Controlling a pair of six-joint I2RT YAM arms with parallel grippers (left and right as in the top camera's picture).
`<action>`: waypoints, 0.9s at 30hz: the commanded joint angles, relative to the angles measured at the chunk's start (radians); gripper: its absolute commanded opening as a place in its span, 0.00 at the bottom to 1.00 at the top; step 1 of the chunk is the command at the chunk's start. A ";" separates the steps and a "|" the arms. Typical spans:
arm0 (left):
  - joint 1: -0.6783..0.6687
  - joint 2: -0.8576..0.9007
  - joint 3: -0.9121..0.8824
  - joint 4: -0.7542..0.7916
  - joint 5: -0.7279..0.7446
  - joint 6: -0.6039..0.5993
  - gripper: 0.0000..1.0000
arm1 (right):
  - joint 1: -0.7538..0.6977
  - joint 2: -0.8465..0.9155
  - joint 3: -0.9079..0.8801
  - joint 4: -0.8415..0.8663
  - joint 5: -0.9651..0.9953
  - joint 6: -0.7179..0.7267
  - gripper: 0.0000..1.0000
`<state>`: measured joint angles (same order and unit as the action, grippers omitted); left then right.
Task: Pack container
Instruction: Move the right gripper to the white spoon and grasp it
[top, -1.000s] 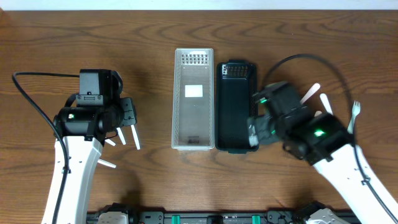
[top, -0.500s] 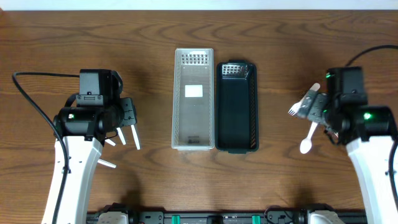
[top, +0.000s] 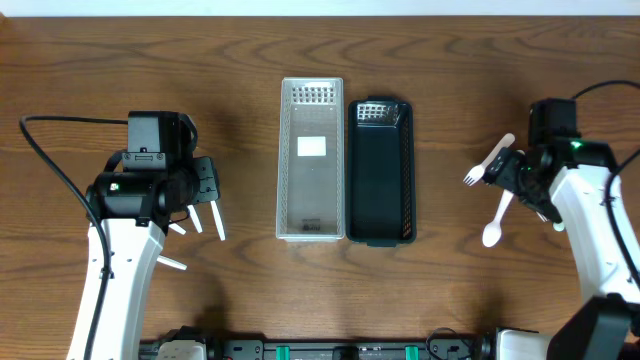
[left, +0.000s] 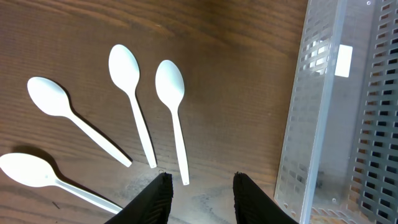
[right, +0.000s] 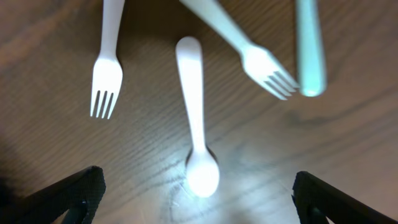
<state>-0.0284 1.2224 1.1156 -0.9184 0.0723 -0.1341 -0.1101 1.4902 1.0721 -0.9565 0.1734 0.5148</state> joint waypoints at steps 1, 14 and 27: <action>-0.002 0.001 0.016 -0.005 -0.001 -0.002 0.35 | -0.007 0.009 -0.086 0.058 -0.051 -0.015 0.99; -0.002 0.001 0.016 -0.008 -0.001 -0.002 0.36 | -0.007 0.009 -0.330 0.303 -0.074 -0.042 0.99; -0.002 0.001 0.016 -0.010 -0.001 -0.002 0.36 | -0.007 0.009 -0.409 0.378 -0.077 -0.049 0.99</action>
<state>-0.0284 1.2224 1.1156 -0.9211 0.0723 -0.1341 -0.1101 1.4971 0.6792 -0.5835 0.1005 0.4812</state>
